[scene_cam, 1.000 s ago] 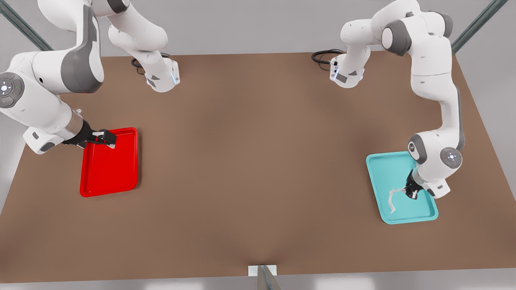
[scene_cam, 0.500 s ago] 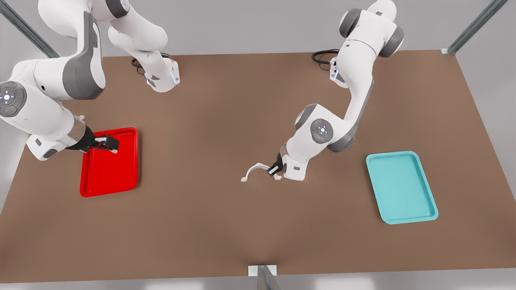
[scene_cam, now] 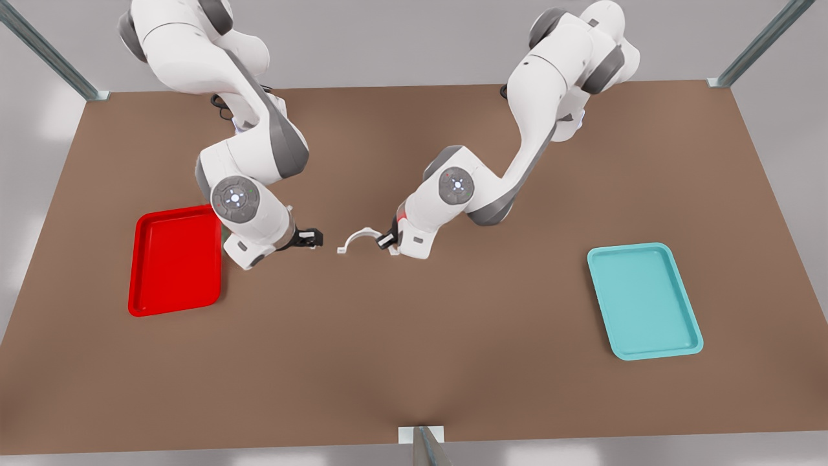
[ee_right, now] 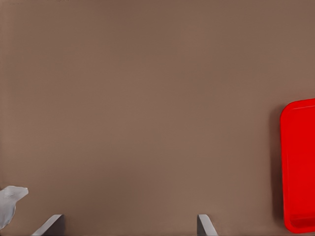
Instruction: Take the drainage pipe clamp from the left arm, pass it to the right arm, and place it in the plate on the right side
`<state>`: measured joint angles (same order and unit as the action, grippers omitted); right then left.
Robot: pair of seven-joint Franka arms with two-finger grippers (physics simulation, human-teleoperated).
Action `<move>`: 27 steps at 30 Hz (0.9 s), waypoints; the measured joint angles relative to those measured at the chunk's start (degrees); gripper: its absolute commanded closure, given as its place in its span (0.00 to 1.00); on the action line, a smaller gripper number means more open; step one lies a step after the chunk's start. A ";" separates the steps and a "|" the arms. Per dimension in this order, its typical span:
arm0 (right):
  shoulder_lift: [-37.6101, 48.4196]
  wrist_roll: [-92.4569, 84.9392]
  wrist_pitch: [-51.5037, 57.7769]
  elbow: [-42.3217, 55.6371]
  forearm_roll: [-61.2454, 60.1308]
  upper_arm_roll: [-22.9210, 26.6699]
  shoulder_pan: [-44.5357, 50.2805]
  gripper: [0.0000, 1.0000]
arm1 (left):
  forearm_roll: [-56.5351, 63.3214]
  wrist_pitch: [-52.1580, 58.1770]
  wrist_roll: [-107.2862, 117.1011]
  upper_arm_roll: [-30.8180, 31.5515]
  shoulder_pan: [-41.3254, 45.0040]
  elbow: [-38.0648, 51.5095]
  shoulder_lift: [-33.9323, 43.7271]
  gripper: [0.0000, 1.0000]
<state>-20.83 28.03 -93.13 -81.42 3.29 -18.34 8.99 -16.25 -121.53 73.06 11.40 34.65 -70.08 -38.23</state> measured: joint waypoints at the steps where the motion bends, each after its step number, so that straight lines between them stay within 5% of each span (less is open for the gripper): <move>1: -0.45 1.79 -0.57 0.05 -0.01 -0.23 0.95 0.00 | -0.74 0.09 0.34 0.01 0.08 0.00 -0.15 0.79; 19: -0.54 24.89 -3.55 -6.04 -0.18 -4.27 3.00 0.00 | -3.19 0.06 5.27 0.25 1.21 0.09 -0.23 0.79; 20: -0.56 26.02 -3.55 -6.48 -0.19 -4.33 3.01 0.11 | -3.20 0.13 5.48 0.27 1.23 0.09 -0.20 0.79; 21: -0.63 27.08 -3.61 -6.68 -0.20 -4.36 3.01 0.50 | -3.20 0.19 5.69 0.31 1.26 0.09 -0.19 0.79; 22: -0.70 28.08 -3.71 -6.72 -0.22 -4.38 2.99 0.67 | -3.20 0.24 5.89 0.33 1.27 0.09 -0.18 0.79; 24: -0.79 29.93 -3.99 -6.68 -0.23 -4.39 2.98 0.79 | -3.21 0.32 6.26 0.35 1.28 0.09 -0.17 0.79; 27: -0.97 32.38 -4.85 -6.59 -0.29 -4.43 3.12 0.79 | -3.18 0.42 6.74 0.32 1.26 0.10 -0.17 0.79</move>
<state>-21.80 60.41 -97.98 -88.02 3.00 -22.76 12.11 -19.43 -121.12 79.80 11.72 35.91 -69.98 -38.39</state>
